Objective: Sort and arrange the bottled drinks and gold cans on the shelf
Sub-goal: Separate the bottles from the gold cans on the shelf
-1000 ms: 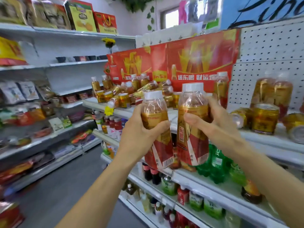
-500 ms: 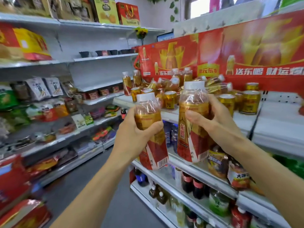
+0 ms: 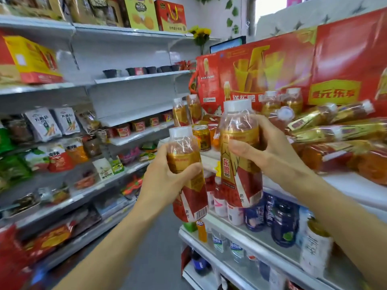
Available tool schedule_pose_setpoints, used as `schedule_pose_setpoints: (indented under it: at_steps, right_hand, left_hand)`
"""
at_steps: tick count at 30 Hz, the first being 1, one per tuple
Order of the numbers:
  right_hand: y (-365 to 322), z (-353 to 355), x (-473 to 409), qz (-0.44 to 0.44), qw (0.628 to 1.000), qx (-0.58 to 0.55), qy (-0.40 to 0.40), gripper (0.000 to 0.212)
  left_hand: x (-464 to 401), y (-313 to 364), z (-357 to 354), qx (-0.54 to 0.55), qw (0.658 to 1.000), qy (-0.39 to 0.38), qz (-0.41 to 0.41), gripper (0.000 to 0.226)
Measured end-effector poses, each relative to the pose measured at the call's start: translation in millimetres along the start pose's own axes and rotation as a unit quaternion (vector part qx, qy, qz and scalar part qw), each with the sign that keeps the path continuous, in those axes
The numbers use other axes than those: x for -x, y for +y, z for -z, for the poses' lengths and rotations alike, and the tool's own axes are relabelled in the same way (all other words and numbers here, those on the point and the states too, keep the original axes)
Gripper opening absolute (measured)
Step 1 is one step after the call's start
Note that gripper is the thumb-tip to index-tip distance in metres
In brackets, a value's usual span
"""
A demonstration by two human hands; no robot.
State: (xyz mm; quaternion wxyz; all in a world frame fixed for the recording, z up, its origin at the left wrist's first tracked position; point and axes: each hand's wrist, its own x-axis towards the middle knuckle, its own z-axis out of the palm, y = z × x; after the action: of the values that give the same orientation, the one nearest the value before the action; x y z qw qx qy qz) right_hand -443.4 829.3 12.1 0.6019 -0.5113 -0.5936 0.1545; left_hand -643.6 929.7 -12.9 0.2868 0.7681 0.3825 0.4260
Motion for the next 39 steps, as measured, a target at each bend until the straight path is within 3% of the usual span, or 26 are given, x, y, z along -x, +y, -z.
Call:
schedule_pose_setpoints:
  at_steps: [4, 12, 18, 25, 39]
  right_hand:
    - [19.9, -35.0, -52.8, -0.001, 1.0, 0.02, 0.002, 0.059]
    - [63.3, -108.2, -143.6, -0.017, 0.998, 0.045, 0.028, 0.057]
    - [91.1, -162.2, -217.1, -0.039, 0.99, 0.087, 0.107, 0.051]
    - [125.7, -197.6, -283.5, -0.094, 0.97, 0.133, 0.181, 0.061]
    - [168.5, -205.8, -320.0, -0.181, 0.945, 0.19, 0.194, 0.06]
  left_hand:
    - [-55.5, -40.6, 17.6, -0.007, 1.0, 0.008, -0.001, 0.066]
    - [-172.6, -114.3, 52.8, 0.027, 0.999, -0.004, -0.022, 0.058]
    - [-276.9, -157.3, 67.3, 0.055, 0.995, -0.043, -0.065, 0.057]
    - [-376.6, -193.2, 48.7, 0.081, 0.988, -0.071, -0.108, 0.057]
    - [-426.2, -225.7, -8.3, 0.094, 0.98, -0.127, -0.121, 0.067]
